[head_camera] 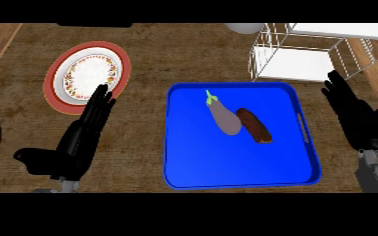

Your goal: Pick the sweet potato from the tray and place it in the tiered shelf

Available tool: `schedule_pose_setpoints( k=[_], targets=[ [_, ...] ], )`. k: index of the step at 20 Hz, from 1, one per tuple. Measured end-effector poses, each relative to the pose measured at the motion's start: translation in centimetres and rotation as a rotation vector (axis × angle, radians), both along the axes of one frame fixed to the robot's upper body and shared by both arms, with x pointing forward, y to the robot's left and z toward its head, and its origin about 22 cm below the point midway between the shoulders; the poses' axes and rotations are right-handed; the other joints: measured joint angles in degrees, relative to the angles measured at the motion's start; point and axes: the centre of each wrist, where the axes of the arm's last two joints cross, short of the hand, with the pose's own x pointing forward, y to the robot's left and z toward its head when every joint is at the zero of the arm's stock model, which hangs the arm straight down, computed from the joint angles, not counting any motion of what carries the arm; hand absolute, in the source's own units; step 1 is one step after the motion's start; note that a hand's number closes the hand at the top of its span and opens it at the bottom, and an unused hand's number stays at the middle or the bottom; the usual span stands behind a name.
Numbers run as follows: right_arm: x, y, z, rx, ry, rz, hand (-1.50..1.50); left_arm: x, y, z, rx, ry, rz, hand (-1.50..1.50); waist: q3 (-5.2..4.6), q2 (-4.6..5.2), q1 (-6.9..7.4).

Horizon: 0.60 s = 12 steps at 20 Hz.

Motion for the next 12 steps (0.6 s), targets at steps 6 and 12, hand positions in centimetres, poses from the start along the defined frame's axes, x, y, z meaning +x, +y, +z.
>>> schedule_pose_setpoints(
  k=[6,12],
  targets=[
    [2.3,-1.5,6.3,-0.19,-0.295,0.173,1.5,0.0,3.2,-2.7,0.05,0.211,0.109,0.0,2.18,-0.6,0.96],
    [3.6,-5.7,5.6,-0.469,-0.238,0.18,-1.5,0.7,4.8,-4.3,0.064,0.397,0.14,0.0,2.55,-0.48,1.65]
  ],
)
